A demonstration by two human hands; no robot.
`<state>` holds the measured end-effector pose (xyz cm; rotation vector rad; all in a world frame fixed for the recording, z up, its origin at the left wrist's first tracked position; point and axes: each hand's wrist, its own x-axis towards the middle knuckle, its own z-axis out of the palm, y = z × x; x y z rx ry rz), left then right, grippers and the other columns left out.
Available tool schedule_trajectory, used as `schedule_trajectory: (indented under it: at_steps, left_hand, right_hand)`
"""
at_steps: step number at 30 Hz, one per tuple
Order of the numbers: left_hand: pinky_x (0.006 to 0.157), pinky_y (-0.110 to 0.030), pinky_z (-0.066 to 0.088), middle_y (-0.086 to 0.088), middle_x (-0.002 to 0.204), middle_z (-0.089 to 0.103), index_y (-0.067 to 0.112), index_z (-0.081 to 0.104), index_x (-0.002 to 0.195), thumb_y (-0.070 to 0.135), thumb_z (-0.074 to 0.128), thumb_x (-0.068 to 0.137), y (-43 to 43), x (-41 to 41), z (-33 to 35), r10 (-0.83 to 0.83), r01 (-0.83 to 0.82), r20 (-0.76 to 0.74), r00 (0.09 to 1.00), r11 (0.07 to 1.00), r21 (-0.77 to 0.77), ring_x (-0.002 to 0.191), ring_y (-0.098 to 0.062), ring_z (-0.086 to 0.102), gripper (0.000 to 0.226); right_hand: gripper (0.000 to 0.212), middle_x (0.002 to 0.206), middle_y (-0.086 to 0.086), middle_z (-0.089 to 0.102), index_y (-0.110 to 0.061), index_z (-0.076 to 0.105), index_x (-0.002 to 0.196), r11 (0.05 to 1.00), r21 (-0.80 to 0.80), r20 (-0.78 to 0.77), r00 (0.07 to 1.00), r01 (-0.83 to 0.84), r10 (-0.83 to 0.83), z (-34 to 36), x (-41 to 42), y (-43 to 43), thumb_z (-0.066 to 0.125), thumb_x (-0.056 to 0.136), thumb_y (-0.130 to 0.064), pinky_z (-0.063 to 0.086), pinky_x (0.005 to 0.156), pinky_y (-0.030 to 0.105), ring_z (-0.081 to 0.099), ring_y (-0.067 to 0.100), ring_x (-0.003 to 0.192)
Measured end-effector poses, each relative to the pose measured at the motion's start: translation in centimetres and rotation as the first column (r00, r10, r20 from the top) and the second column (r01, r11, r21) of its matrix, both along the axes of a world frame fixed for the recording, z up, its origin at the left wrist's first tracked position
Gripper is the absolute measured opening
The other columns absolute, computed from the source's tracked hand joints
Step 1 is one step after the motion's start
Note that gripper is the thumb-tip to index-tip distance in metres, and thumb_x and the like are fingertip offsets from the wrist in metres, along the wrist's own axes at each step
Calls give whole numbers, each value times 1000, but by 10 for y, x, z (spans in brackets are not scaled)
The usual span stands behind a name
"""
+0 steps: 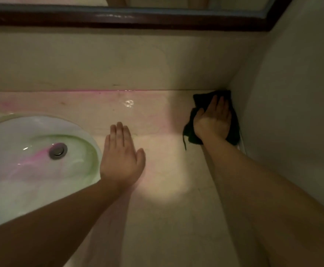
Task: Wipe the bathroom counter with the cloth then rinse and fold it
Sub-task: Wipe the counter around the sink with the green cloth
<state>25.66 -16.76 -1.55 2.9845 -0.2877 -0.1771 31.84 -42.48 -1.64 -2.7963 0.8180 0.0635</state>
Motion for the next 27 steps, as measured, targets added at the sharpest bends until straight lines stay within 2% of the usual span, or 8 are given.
schedule_trajectory:
  at_steps: [2, 5, 8, 12, 15, 18, 23, 27]
  left_hand:
    - [122, -44, 7, -21, 161, 5, -3, 8, 153, 44, 24, 92, -1, 0, 0, 8, -8, 11, 1000, 1000, -1, 150, -32, 0, 78]
    - [122, -44, 8, -21, 161, 7, -3, 10, 153, 43, 27, 92, -2, 0, -4, 8, -8, 28, 1000, 1000, -16, 150, -31, 1, 78]
    - [122, -44, 9, -21, 161, 9, -3, 12, 152, 42, 28, 91, -1, 0, -7, 11, -10, 39, 999, 999, -30, 150, -32, 3, 78]
    - [122, -44, 6, -21, 161, 7, -3, 12, 152, 37, 27, 90, 0, 0, -9, -8, 10, 46, 999, 1000, -29, 150, -32, 2, 76]
    - [122, -44, 7, -21, 161, 9, -3, 14, 152, 32, 25, 89, 2, -1, -7, -34, 35, 40, 999, 999, -34, 150, -32, 4, 73]
    - [122, -44, 8, -22, 161, 10, -3, 14, 152, 30, 24, 92, 4, -1, -4, -42, 44, 49, 998, 998, -46, 150, -32, 6, 69]
    - [122, -45, 9, -23, 160, 10, -5, 14, 151, 30, 24, 90, 3, -2, -4, -35, 36, 28, 999, 999, -32, 149, -34, 7, 72]
    - [122, -45, 9, -23, 160, 10, -6, 13, 151, 30, 29, 91, 4, -2, -7, -29, 30, 28, 999, 999, -34, 149, -35, 6, 72]
  right_hand:
    - [68, 164, 12, 0, -9, -1, 155, 999, 19, -57, 998, 35, -34, 2, 23, 7, 22, 99, -41, 2, 122, 41, 2, 27, 150]
    - [75, 162, 19, 2, -1, 1, 154, 998, 18, -64, 997, 53, -52, 4, 42, 37, 28, 97, -43, 2, 122, 45, 2, 34, 150]
    - [79, 161, 24, 3, 3, 2, 152, 1000, 11, -75, 997, -3, 4, 2, 51, 85, 31, 96, -44, 1, 121, 48, 1, 39, 149]
    - [74, 161, 22, 2, -6, 1, 155, 965, -28, -89, 962, -263, 259, 2, 43, 125, 24, 97, -45, 2, 121, 48, 3, 37, 149]
    - [65, 163, 13, 13, -19, 13, 155, 834, -55, -52, 836, -548, 546, 4, 10, 116, 27, 96, -40, 9, 121, 46, 11, 31, 149]
    - [62, 161, 8, 23, -26, 20, 154, 756, -58, -49, 758, -652, 651, 7, -56, 105, 30, 94, -38, 14, 121, 46, 18, 29, 148]
    - [69, 163, 3, 14, -30, 12, 155, 746, 51, -142, 735, -664, 663, 10, -188, 101, 37, 92, -39, 1, 121, 42, 7, 24, 151]
    - [65, 161, 8, 22, -23, 23, 153, 855, -44, -75, 855, -516, 513, 5, -120, 83, 34, 90, -39, 11, 120, 44, 19, 29, 148]
